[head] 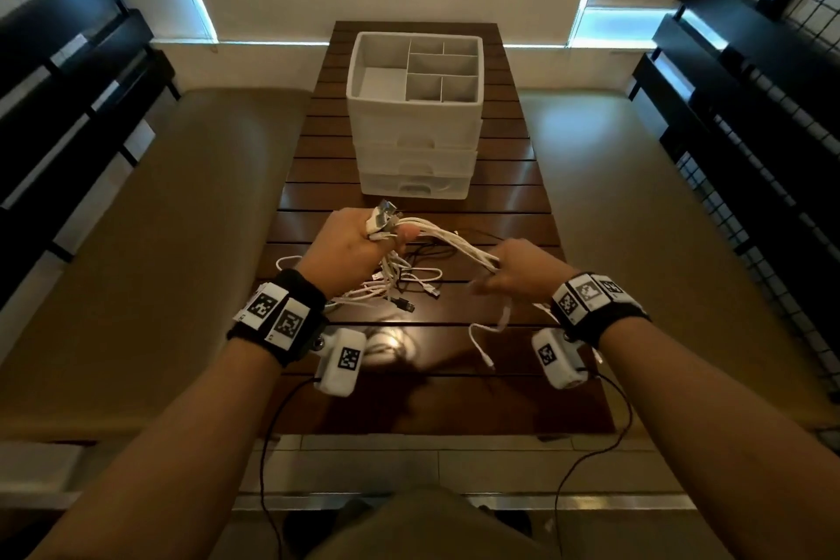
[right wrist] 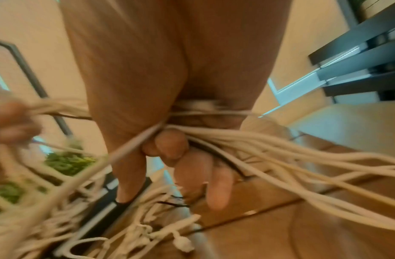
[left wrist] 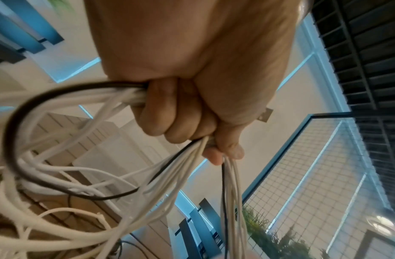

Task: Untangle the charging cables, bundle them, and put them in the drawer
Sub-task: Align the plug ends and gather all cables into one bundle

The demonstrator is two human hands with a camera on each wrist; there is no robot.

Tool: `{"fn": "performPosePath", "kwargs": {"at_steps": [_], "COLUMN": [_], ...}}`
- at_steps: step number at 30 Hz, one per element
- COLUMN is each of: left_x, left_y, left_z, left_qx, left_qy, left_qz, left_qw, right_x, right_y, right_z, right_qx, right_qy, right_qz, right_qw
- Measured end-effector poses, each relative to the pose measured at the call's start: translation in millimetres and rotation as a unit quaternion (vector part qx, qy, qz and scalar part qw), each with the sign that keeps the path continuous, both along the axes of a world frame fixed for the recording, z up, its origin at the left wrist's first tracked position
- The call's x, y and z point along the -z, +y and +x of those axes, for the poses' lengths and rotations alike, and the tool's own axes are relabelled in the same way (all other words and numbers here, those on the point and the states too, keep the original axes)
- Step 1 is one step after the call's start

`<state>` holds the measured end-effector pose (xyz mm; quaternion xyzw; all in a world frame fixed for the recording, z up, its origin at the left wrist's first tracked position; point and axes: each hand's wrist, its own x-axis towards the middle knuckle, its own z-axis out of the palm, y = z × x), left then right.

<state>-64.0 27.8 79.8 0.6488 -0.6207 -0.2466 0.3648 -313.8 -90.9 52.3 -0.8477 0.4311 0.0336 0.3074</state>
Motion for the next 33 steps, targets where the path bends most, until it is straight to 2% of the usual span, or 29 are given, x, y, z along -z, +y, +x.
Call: {"fn": "performPosePath", "kwargs": {"at_steps": [2, 4, 7, 10, 12, 14, 16, 18, 20, 21, 24, 26, 28, 30, 32, 33], "left_x": [4.2, 9.3, 11.8, 2.0, -10.0, -22.5, -34.0, -39.4, -35.0, -31.1, -20.9, -19.1, -17.3, -16.4, -15.9, -16.1], "left_y": [2.0, 1.8, 1.5, 1.2, 0.1, 2.0, 6.8, 11.9, 17.6, 20.0, 27.5, 31.3, 31.0, 30.7, 31.4, 32.1], "left_z": [-5.3, -11.2, -15.2, -15.7, -10.5, -0.6, 9.5, 16.6, 28.1, 35.0, 49.2, 51.1, 51.9, 49.0, 41.3, 36.6], "left_qx": [0.001, 0.000, -0.003, -0.015, -0.025, -0.035, -0.048, -0.049, -0.058, -0.072, -0.122, -0.128, -0.127, -0.112, -0.091, -0.082], "left_qy": [0.003, -0.004, 0.015, 0.048, 0.051, 0.041, 0.044, 0.016, 0.007, 0.031, 0.089, 0.095, 0.108, 0.096, 0.069, 0.064], "left_qz": [-0.003, 0.007, 0.006, -0.012, -0.039, -0.071, -0.083, -0.090, -0.093, -0.094, -0.093, -0.088, -0.082, -0.069, -0.057, -0.052], "left_qw": [1.000, 1.000, 1.000, 0.999, 0.998, 0.996, 0.994, 0.995, 0.994, 0.992, 0.984, 0.983, 0.983, 0.987, 0.992, 0.993], "right_x": [11.7, 10.6, -23.1, -66.7, -84.6, -86.8, -77.3, -61.7, -50.1, -46.9, -43.9, -45.1, -46.2, -44.1, -41.1, -41.1], "right_y": [-10.0, -20.4, -32.1, -44.0, -47.6, -43.4, -33.2, -25.9, -30.1, -36.1, -51.7, -56.1, -57.0, -56.0, -52.1, -49.4], "right_z": [-17.4, -25.6, -31.5, -33.0, -29.2, -22.5, -15.2, -11.6, -13.3, -17.3, -30.2, -32.6, -32.1, -35.2, -42.0, -46.1], "right_qx": [0.065, 0.067, 0.059, 0.058, 0.047, 0.032, 0.031, 0.037, 0.056, 0.081, 0.164, 0.162, 0.119, 0.083, 0.064, 0.069], "right_qy": [0.007, 0.038, 0.055, 0.011, -0.013, -0.055, -0.106, -0.118, -0.113, -0.119, -0.222, -0.246, -0.196, -0.090, 0.006, 0.024], "right_qz": [-0.037, -0.115, -0.211, -0.304, -0.332, -0.281, -0.179, -0.135, -0.148, -0.145, -0.136, -0.187, -0.235, -0.272, -0.310, -0.329], "right_qw": [0.997, 0.990, 0.974, 0.951, 0.942, 0.958, 0.978, 0.983, 0.981, 0.979, 0.951, 0.937, 0.945, 0.954, 0.948, 0.942]}}
